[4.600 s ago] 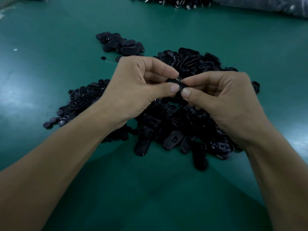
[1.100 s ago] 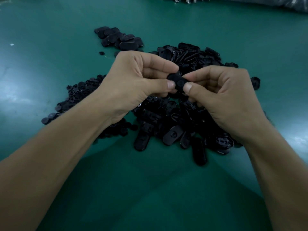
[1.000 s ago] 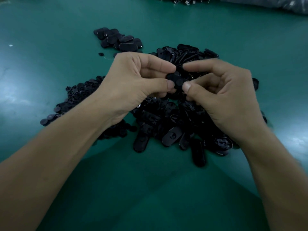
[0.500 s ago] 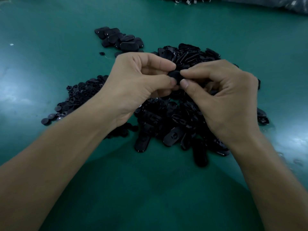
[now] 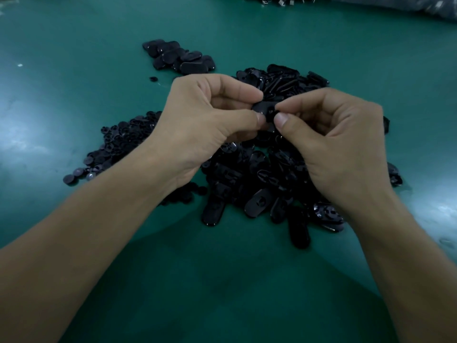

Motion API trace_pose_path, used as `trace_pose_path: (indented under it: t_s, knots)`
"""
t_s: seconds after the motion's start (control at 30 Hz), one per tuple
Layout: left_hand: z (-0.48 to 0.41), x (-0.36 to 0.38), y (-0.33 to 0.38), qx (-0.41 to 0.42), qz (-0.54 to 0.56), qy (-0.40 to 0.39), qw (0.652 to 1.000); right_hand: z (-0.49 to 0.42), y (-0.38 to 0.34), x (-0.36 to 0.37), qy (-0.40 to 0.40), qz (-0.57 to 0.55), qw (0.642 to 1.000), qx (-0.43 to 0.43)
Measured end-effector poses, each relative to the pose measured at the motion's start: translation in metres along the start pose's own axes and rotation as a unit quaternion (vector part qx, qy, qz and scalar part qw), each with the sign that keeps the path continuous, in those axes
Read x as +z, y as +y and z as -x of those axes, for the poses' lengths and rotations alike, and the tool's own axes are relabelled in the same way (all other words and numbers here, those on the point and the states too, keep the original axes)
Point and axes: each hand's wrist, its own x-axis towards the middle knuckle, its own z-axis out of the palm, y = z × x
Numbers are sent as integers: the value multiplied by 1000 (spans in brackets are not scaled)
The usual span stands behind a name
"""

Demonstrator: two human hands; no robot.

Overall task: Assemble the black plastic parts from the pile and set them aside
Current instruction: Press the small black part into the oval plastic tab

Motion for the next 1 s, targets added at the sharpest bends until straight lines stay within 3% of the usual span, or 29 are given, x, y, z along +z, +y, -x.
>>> trace_pose_path:
  t_s: [0.77,1.0]
  knots:
    - [-1,-1,-6,91,-115,-35,989,-1,0,-1,-2,18,1000,18]
    - [3,5,-12,152,-215,10,965,5,-4,6,26,77,996,19]
